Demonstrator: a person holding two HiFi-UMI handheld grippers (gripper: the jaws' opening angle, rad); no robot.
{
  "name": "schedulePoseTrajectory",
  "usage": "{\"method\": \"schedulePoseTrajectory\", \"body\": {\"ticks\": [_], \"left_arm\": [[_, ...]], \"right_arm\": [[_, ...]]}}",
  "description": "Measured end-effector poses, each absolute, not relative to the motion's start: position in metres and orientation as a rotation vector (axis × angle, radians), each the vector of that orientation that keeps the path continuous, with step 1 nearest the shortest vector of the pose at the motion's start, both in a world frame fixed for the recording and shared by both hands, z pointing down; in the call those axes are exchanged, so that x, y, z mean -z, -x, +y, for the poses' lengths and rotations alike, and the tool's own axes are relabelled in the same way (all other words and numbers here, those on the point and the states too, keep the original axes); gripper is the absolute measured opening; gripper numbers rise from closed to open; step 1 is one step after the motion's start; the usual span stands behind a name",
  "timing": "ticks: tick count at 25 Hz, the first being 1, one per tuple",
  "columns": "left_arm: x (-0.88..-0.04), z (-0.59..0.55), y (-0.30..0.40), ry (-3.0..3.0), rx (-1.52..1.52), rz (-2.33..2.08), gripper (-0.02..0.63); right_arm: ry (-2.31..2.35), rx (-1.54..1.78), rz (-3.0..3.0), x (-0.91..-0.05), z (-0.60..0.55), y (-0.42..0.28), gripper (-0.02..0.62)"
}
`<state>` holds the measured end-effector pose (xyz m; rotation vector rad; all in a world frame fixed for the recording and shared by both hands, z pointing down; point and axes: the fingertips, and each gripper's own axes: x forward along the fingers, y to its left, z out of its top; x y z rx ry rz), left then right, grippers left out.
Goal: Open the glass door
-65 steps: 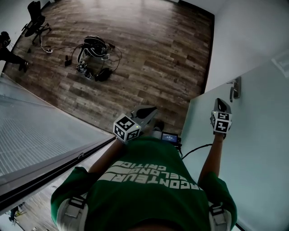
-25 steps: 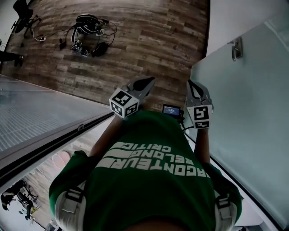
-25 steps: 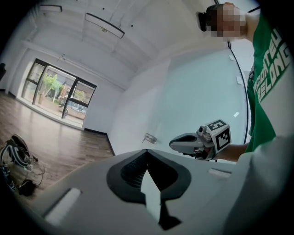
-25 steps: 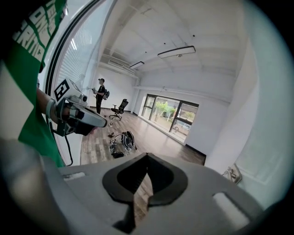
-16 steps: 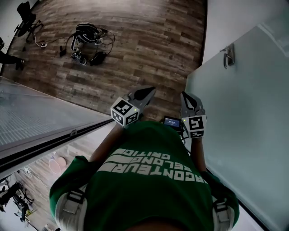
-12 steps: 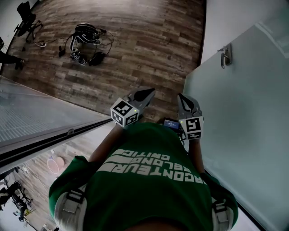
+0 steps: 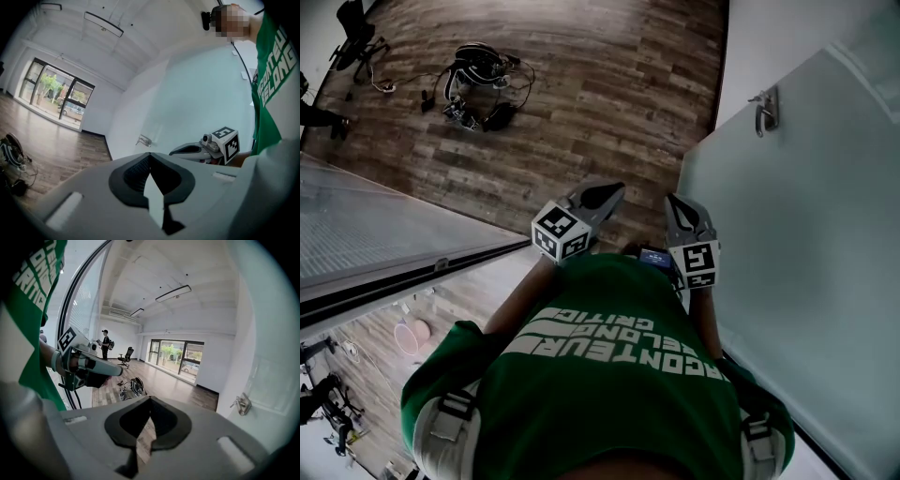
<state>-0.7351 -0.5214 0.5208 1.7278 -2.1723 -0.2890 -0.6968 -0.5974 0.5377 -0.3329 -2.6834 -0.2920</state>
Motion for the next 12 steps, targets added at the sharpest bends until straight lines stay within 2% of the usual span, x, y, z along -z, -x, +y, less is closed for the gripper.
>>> {"method": "schedulePoseTrajectory", "body": {"ticks": [12], "left_arm": [[-0.5240,-0.5139,0.7372,-1.717,0.302,-2.178,0.015]], "right_arm": [[0.335,0.298,-2.689,-0.5392,-0.5930,0.6973,-0.008]]}}
